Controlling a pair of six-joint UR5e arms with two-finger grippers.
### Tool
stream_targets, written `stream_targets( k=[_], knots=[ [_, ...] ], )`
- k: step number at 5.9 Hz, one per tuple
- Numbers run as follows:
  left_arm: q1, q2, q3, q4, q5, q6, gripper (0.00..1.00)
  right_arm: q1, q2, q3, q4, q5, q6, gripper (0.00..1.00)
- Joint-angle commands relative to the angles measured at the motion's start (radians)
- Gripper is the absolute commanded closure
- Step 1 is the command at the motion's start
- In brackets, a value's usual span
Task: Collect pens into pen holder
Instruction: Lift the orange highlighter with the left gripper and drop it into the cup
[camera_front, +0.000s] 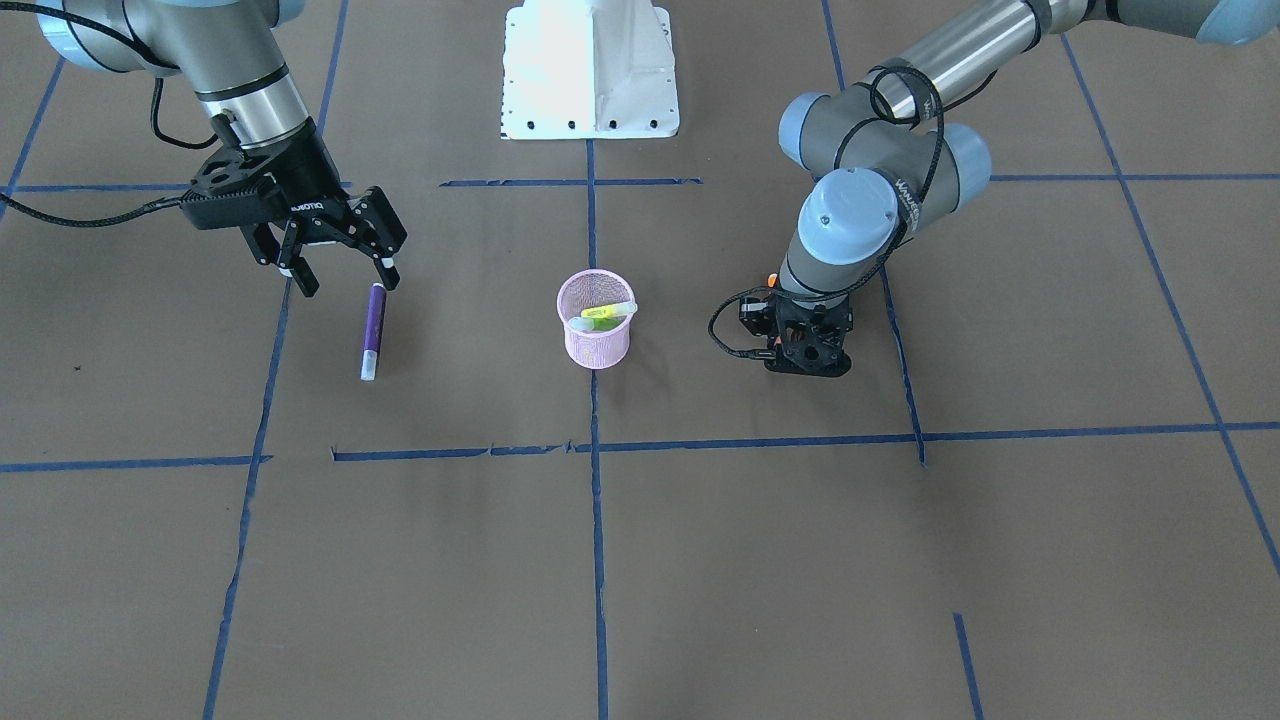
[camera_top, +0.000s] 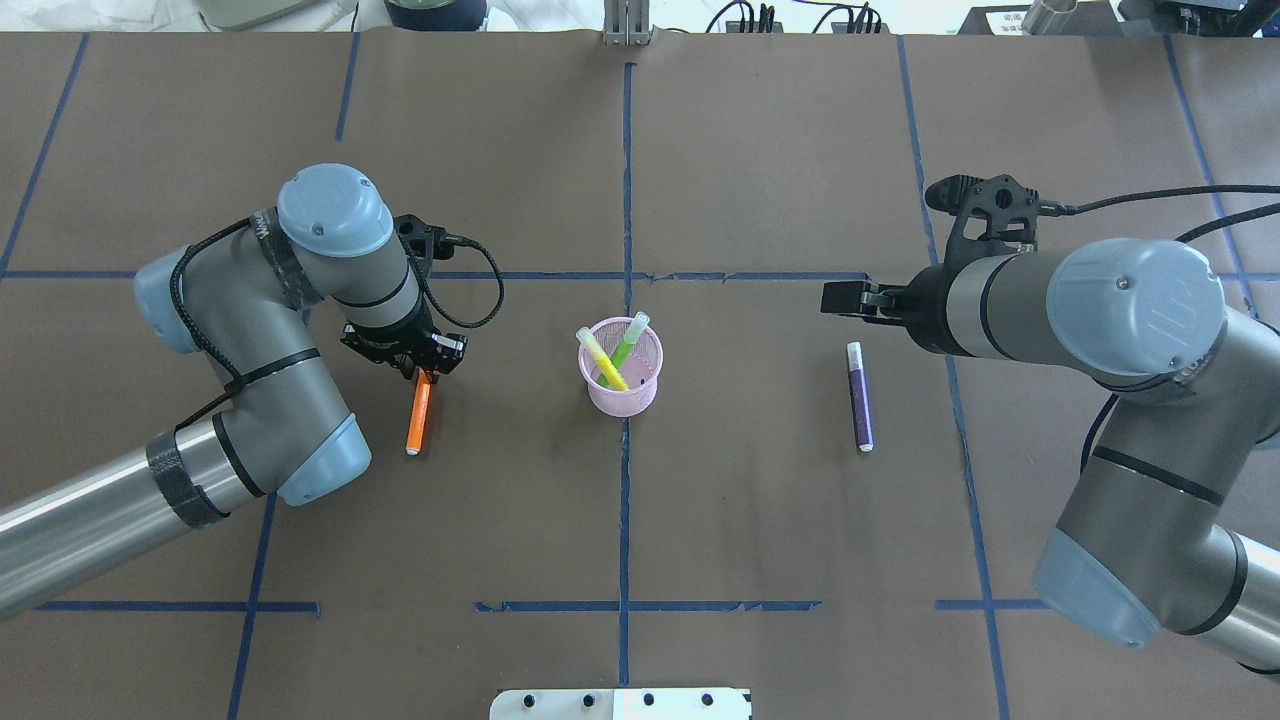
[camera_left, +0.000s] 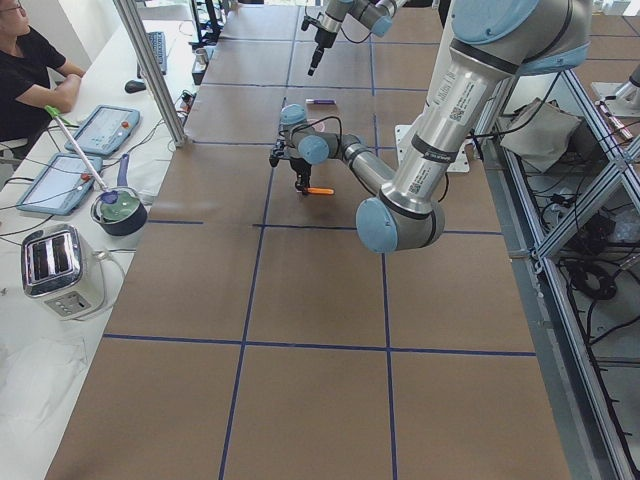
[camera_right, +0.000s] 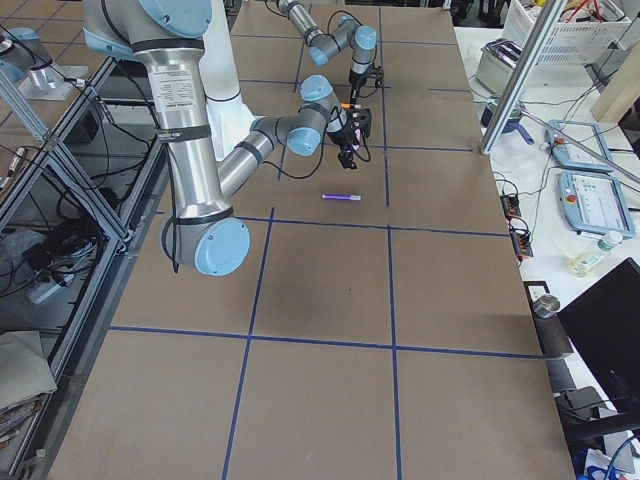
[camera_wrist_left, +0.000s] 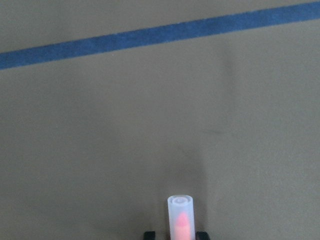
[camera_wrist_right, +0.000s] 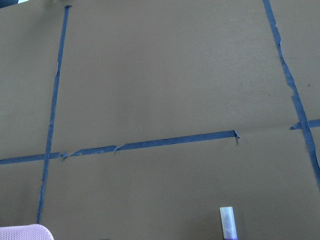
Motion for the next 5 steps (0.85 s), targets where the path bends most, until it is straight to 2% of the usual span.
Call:
stream_targets(
  k=[1,2,3,4,5],
  knots=[
    [0.000,0.001,-0.008,0.000,0.000,-0.008,0.88,0.000,0.002,0.002,0.000,0.002,0.000,0.00],
    [0.000,0.005,-0.029,0.000,0.000,-0.005,1.00,0.000,0.002,0.003,0.000,0.000,0.000,0.00],
    [-0.004,-0.008,-0.072,0.003,0.000,-0.008,1.00,0.005,0.002,0.005,0.000,0.003,0.000,0.00],
    [-0.009,-0.040,-0.158,0.003,0.009,-0.038,1.00,0.008,0.000,0.009,0.000,0.003,0.000,0.00],
    [-0.010,-0.063,-0.233,-0.012,0.074,-0.051,1.00,0.011,-0.003,0.018,0.000,0.003,0.000,0.00]
  ],
)
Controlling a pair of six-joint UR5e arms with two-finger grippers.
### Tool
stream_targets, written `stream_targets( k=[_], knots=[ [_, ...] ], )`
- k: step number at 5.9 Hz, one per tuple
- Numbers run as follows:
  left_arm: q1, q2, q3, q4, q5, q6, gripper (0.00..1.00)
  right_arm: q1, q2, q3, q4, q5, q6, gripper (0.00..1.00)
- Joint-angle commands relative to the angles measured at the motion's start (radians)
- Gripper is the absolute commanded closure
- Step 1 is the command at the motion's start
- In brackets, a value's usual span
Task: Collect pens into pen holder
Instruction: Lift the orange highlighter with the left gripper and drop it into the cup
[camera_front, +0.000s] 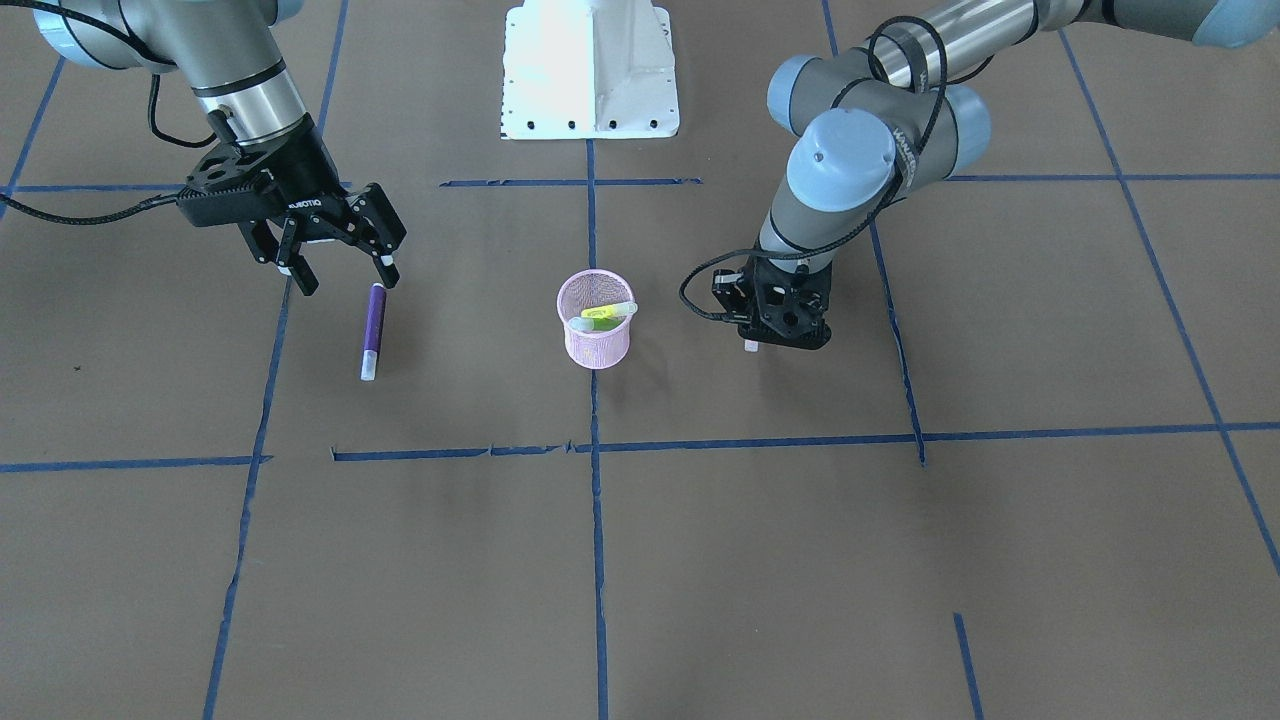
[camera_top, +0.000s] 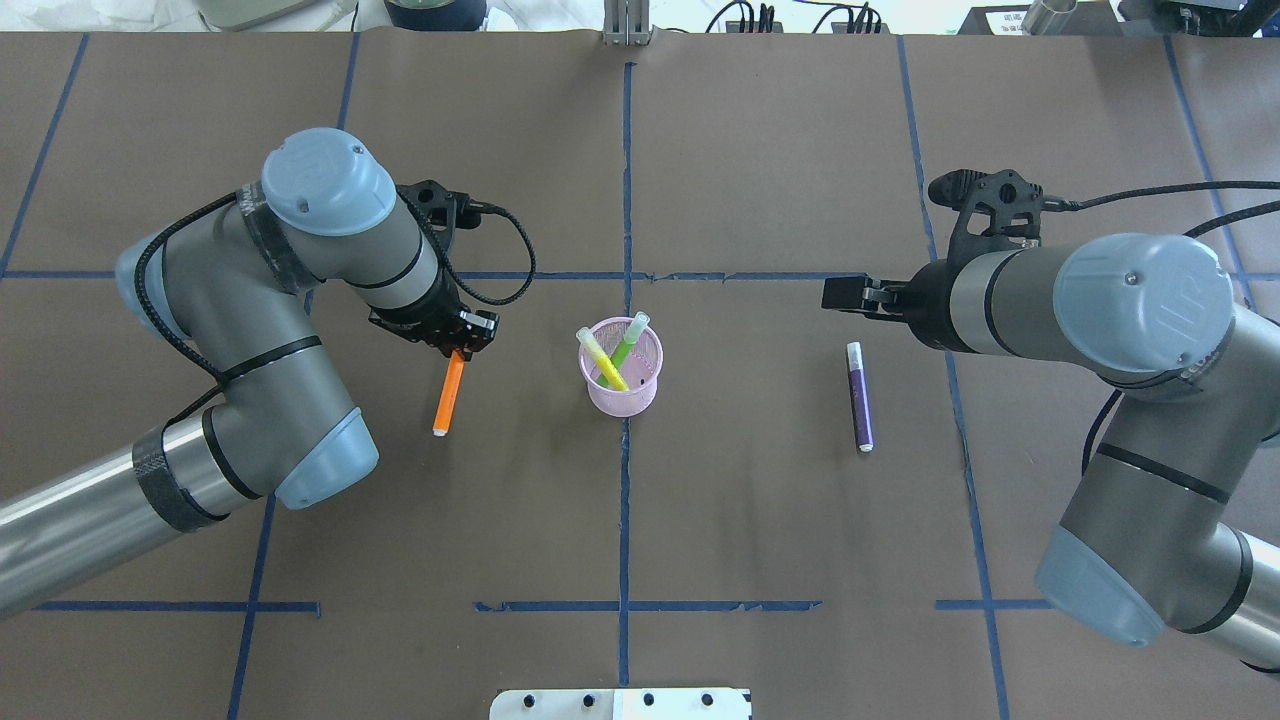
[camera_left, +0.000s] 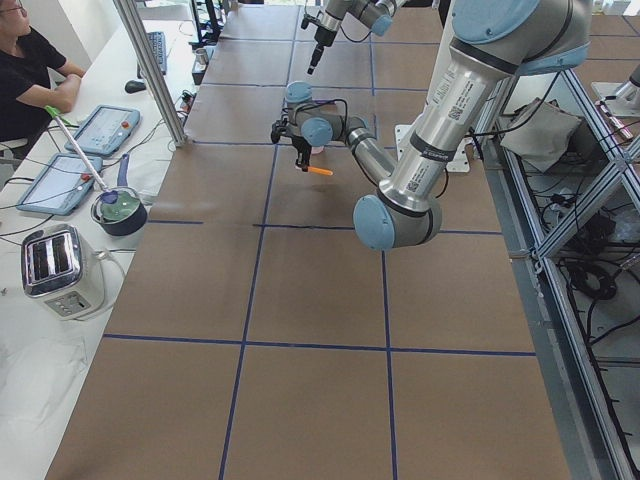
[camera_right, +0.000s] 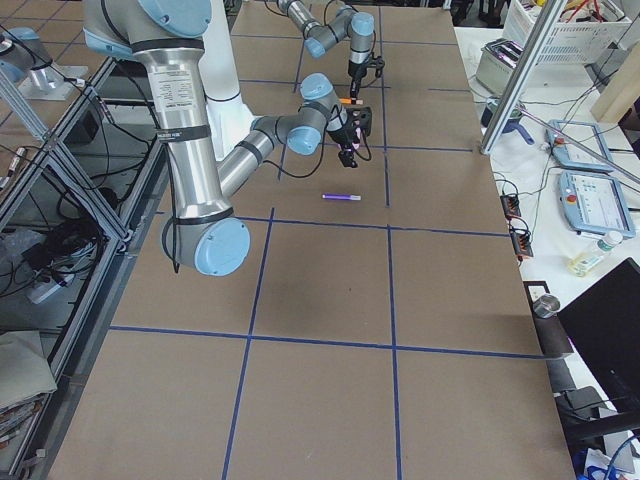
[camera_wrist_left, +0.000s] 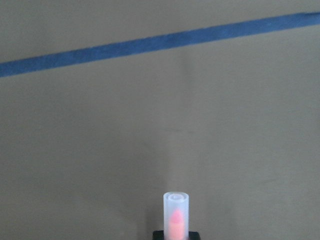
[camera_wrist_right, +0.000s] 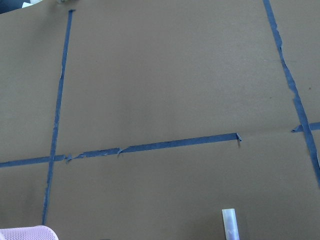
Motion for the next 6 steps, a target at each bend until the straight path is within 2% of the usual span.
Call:
stream_targets(
  k=[1,2,4,6],
  knots=[
    [0.008,-0.026,-0.099,-0.120,0.165,-0.019,1.00,0.012,-0.013,0.011,0.000,0.005,0.000,0.00],
    [0.049,-0.029,-0.102,-0.227,0.318,-0.045,1.00,0.017,-0.021,0.011,0.002,0.009,0.000,0.00],
    [0.192,-0.042,-0.101,-0.306,0.603,-0.114,1.00,0.018,-0.022,0.008,0.000,0.008,0.000,0.00],
    [0.215,-0.094,-0.098,-0.316,0.670,-0.119,1.00,0.018,-0.029,0.008,0.002,0.005,0.000,0.00]
  ],
)
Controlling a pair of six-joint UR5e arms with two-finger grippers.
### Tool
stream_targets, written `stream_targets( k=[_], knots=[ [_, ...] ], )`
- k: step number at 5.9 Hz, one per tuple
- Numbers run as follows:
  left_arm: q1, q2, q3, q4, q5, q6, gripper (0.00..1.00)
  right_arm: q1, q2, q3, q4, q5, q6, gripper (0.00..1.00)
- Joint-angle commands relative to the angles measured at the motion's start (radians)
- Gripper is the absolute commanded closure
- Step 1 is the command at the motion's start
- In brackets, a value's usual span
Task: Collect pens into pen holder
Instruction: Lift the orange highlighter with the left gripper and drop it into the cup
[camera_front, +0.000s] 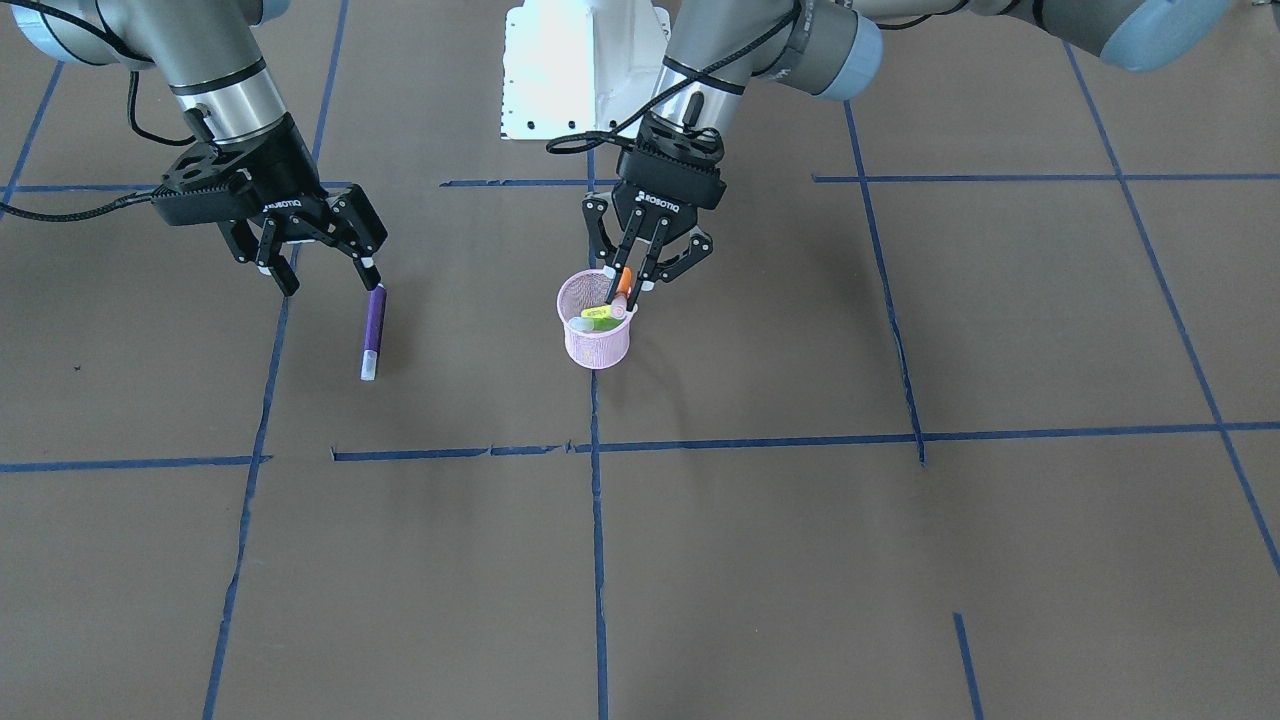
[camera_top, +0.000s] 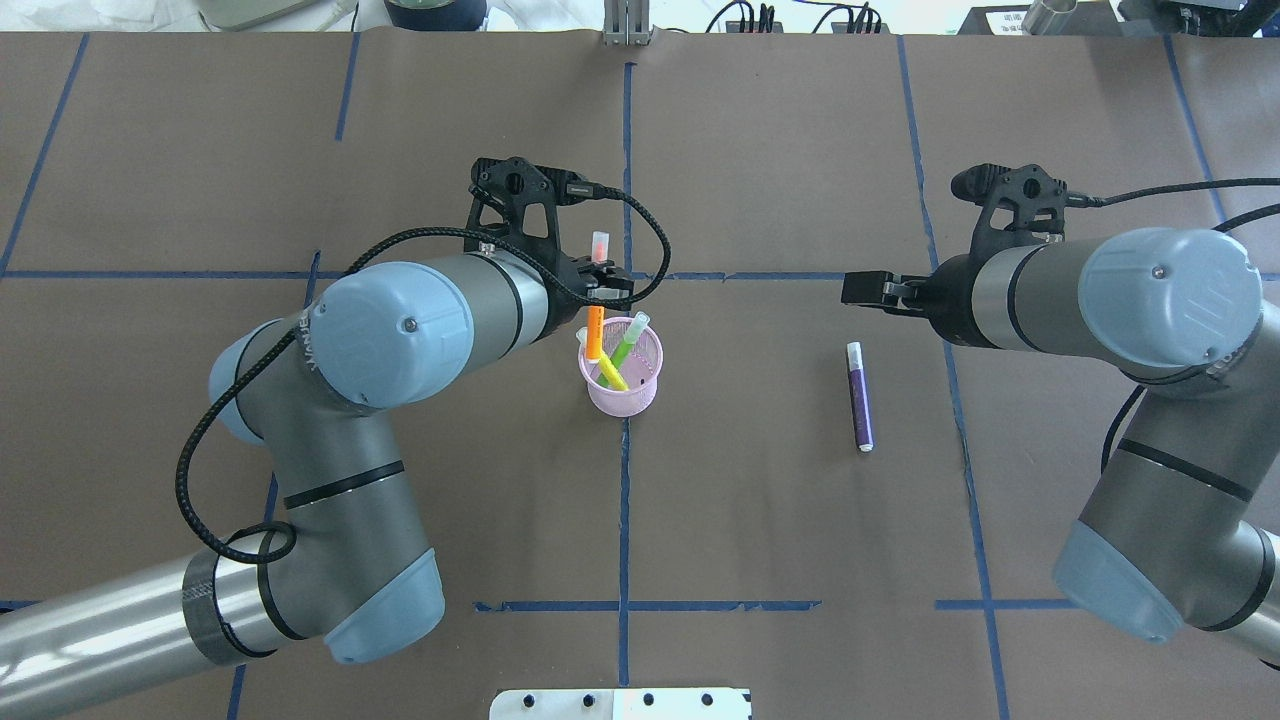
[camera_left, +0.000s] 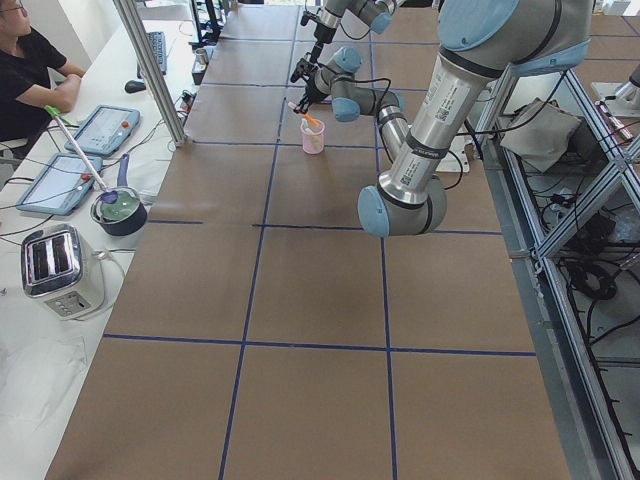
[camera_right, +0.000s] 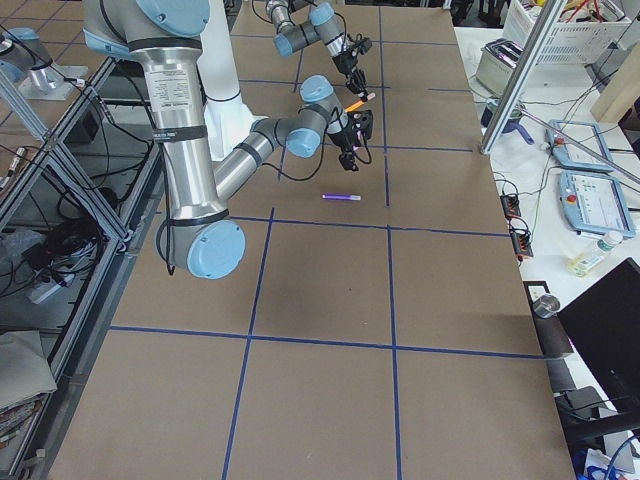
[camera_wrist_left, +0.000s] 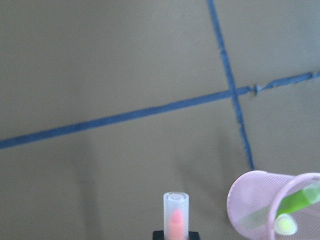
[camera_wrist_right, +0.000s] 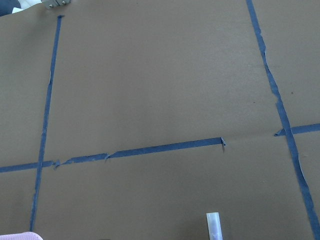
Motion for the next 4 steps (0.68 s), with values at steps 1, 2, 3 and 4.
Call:
stream_targets(
  k=[1,2,3,4],
  knots=[
    [0.076,-0.019,0.022,-0.031,0.131,-0.003,1.00,0.000,-0.010,0.003,0.000,-0.004,0.000,0.00],
    [0.088,-0.017,0.058,-0.068,0.155,0.002,1.00,0.000,-0.016,0.000,0.000,-0.006,0.000,0.00],
    [0.088,-0.019,0.091,-0.106,0.162,0.002,1.00,0.000,-0.019,0.000,0.000,-0.006,0.000,0.00],
    [0.088,-0.017,0.108,-0.115,0.162,0.002,0.96,-0.001,-0.021,-0.003,0.000,-0.006,0.000,0.00]
  ],
)
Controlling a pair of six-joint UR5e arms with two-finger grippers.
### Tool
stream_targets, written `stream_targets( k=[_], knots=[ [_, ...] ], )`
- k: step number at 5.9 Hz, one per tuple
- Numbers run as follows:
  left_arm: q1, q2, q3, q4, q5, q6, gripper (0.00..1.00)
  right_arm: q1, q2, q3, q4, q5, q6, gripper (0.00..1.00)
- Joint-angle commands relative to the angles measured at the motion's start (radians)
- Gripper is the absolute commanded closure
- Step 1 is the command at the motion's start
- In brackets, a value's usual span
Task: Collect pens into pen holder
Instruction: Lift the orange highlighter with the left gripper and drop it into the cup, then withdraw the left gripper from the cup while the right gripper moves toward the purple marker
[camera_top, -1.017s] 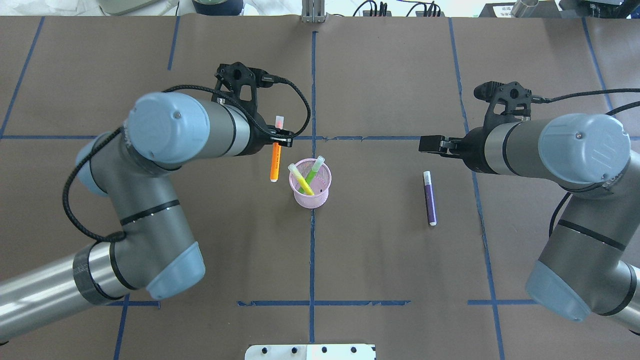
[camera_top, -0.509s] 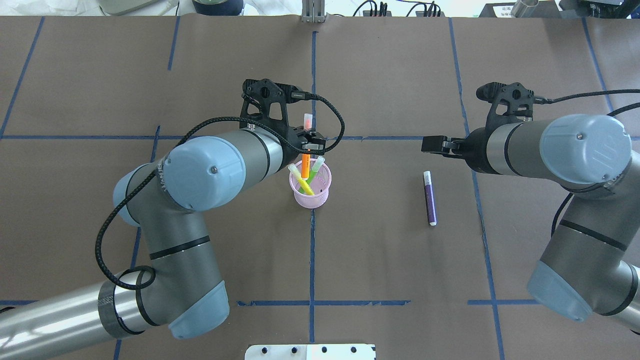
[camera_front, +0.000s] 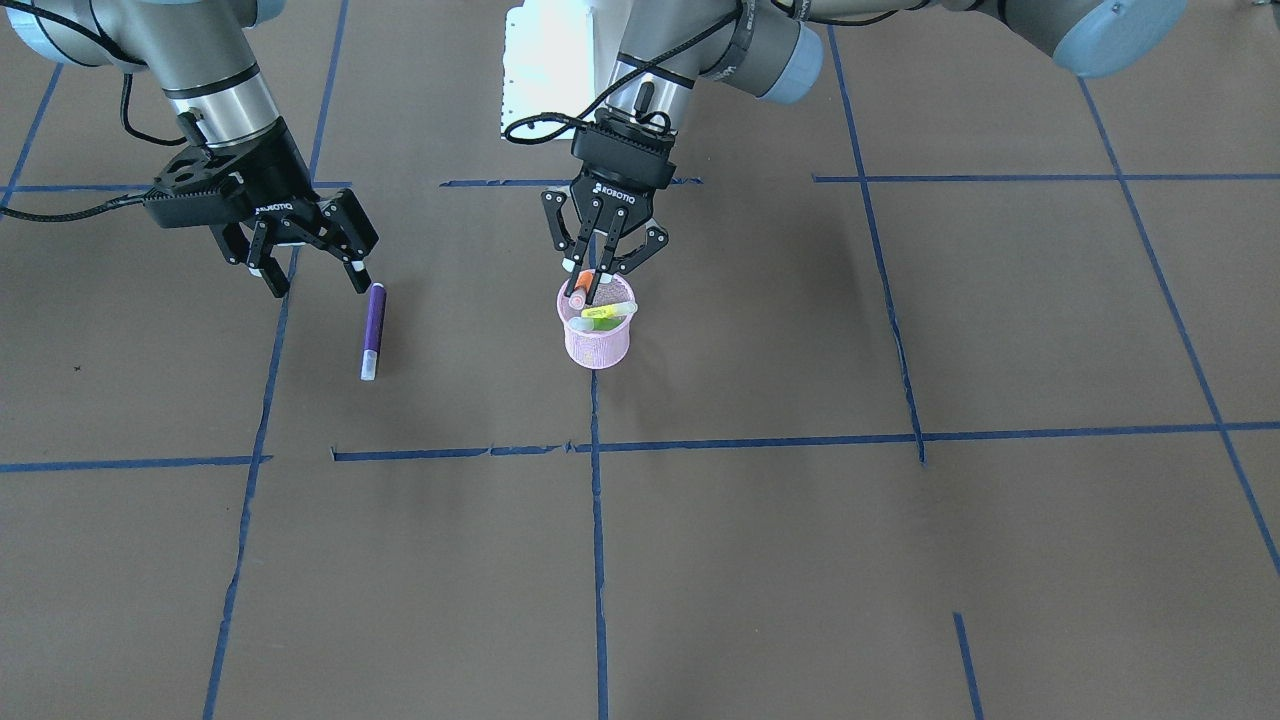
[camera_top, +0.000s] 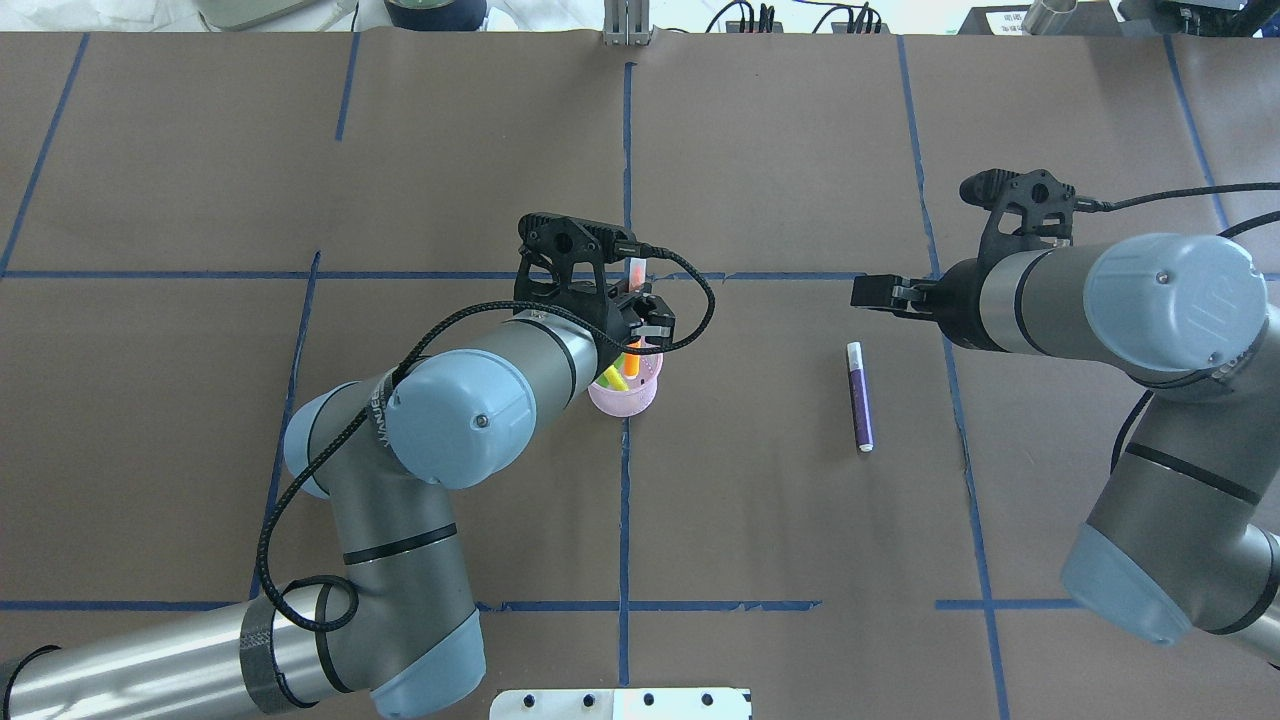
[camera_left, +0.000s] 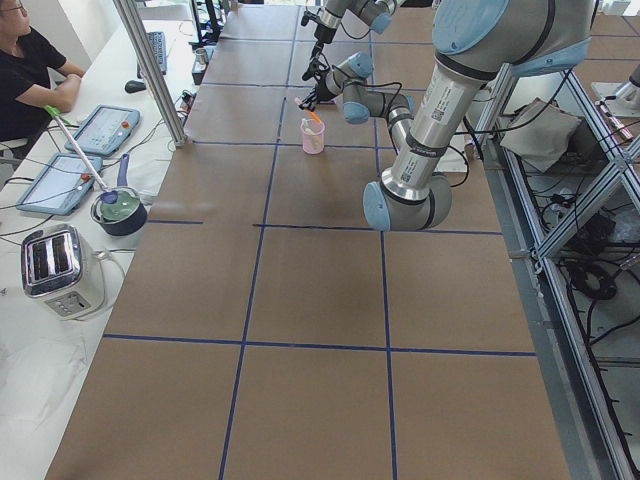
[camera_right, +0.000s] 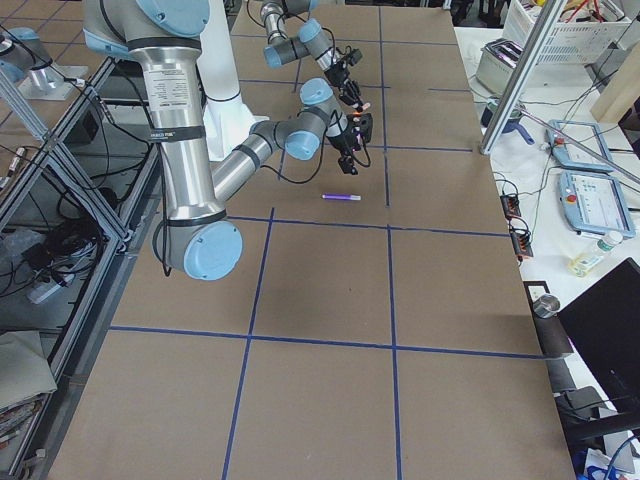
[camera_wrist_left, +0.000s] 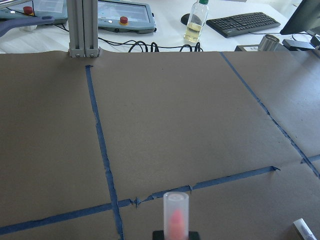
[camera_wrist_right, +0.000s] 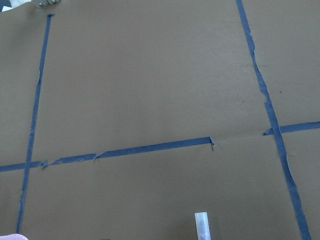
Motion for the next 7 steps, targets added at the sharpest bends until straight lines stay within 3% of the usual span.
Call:
stream_targets(
  k=[1,2,3,5,6,7],
  knots=[
    [0.003,0.001,0.020,-0.019,0.003,-0.006,0.76,-0.001,-0.002,-0.002,0.000,0.003,0.000,0.00],
    [0.003,0.001,0.005,-0.020,-0.002,-0.009,0.35,0.000,-0.002,-0.002,0.000,0.004,0.000,0.00],
    [0.001,0.002,0.000,-0.022,-0.002,-0.007,0.00,0.000,-0.004,0.001,0.000,0.006,0.000,0.00],
    [-0.014,0.005,-0.023,-0.050,-0.011,-0.004,0.00,0.002,-0.014,0.004,0.000,0.011,0.000,0.00],
    [-0.052,0.031,-0.054,-0.045,-0.060,0.002,0.00,0.016,-0.043,-0.001,0.005,0.032,-0.021,0.00],
    [-0.142,0.106,-0.075,-0.039,-0.238,0.015,0.00,0.072,-0.085,-0.005,0.005,0.116,-0.123,0.00]
  ],
)
